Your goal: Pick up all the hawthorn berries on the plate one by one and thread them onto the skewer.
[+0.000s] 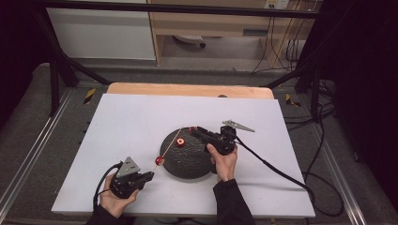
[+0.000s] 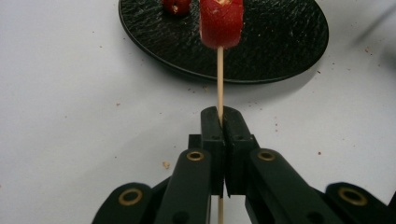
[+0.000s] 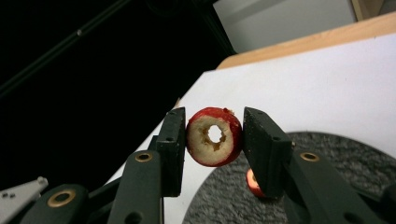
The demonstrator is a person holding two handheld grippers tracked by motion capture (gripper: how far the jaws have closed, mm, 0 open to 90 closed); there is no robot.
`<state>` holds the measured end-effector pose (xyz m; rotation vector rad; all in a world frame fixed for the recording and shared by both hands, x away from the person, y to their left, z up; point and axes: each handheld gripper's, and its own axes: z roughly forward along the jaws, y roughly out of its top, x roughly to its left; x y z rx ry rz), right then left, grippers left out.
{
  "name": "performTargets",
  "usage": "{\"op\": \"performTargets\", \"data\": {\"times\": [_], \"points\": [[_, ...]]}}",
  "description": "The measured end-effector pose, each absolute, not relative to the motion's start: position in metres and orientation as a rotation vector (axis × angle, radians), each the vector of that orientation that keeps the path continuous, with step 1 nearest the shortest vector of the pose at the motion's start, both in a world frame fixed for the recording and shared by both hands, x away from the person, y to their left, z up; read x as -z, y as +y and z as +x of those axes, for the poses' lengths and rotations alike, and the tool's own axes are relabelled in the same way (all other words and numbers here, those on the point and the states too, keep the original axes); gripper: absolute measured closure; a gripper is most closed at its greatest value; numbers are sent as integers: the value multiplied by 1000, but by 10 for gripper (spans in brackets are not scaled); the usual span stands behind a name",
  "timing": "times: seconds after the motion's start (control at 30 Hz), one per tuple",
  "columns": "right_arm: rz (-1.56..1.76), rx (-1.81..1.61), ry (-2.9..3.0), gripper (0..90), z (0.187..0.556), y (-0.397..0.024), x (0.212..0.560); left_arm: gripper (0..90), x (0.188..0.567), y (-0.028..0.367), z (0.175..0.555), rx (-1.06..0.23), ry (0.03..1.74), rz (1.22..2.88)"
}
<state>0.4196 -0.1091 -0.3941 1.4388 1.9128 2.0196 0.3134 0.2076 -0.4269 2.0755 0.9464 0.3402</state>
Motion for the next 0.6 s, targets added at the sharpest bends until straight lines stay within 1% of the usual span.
{"op": "performTargets", "data": {"times": [0.6], "points": [[1387, -2116, 1718, 609, 426, -112, 388, 884, 428, 195, 310, -318, 939, 2072]]}}
